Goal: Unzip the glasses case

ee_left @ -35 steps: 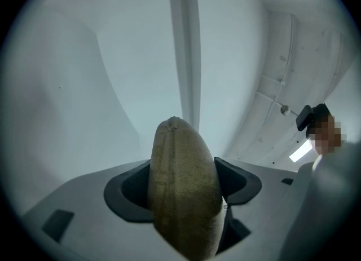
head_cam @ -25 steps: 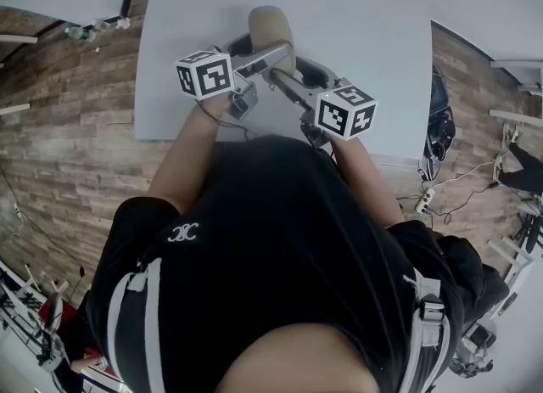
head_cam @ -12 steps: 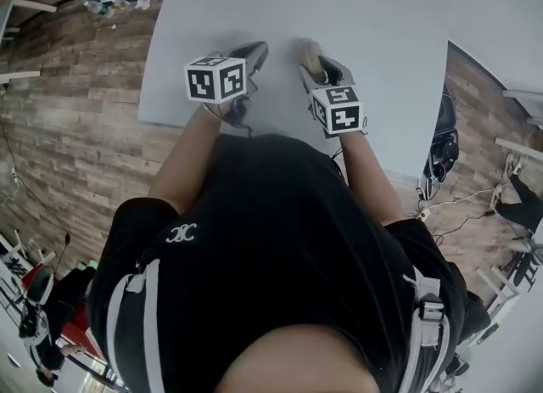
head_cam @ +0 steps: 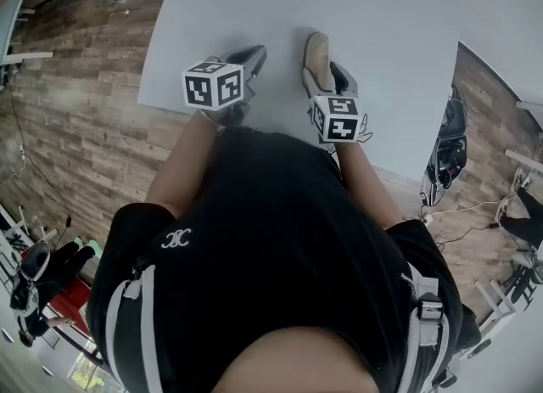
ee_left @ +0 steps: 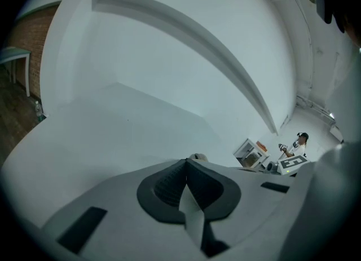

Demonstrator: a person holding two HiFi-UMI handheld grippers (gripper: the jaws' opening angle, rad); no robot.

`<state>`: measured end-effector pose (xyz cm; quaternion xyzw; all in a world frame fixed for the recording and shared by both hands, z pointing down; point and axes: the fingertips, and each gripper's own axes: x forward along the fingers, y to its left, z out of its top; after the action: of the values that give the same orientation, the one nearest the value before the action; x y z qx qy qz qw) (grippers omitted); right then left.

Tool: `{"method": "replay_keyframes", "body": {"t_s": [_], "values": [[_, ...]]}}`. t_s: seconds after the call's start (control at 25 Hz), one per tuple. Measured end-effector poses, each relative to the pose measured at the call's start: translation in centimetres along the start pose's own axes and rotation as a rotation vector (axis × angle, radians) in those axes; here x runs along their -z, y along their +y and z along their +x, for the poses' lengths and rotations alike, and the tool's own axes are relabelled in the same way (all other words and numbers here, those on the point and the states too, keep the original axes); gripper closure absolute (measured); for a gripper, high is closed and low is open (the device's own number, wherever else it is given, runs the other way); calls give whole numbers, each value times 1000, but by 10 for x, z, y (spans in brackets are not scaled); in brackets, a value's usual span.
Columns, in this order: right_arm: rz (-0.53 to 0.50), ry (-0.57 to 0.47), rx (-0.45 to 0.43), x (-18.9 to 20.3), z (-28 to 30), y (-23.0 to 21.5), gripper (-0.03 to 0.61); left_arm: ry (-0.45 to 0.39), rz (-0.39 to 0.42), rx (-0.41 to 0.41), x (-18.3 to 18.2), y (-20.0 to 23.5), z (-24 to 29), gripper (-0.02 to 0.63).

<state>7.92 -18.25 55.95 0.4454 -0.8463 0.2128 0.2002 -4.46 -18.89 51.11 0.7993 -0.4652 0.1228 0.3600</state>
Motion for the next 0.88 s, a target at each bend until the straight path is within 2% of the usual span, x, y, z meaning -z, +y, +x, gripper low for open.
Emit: {"method": "replay_keyframes", "body": {"t_s": [0.2,0.24,0.28,0.36,0.44,0.64,0.88], "values": [[12,-44,-79,-3,-25,1,345,-49,-19,-43,7,-19,-1,611],[10,-63,-73,-7,-30,-3,393,-61,-7,-60,7,-22,-1,611],[1,-79,-58,-11,-34,-7,512,-69,8,-81,8,-25,-1,611],[-25,-99,-43,-17,-39,-13,561,-77,37,-115,11,-28,-4,611],[-13,-111,-65,-19,-43,-12,563,-78,61,-125,15,-31,-11,611],[156,-153,-116,-30,-57,2,563,-74,94,-109,24,-37,-38,611],[198,-229,-131,-47,-83,48,563,-119,117,-68,18,-39,-80,611]]}}
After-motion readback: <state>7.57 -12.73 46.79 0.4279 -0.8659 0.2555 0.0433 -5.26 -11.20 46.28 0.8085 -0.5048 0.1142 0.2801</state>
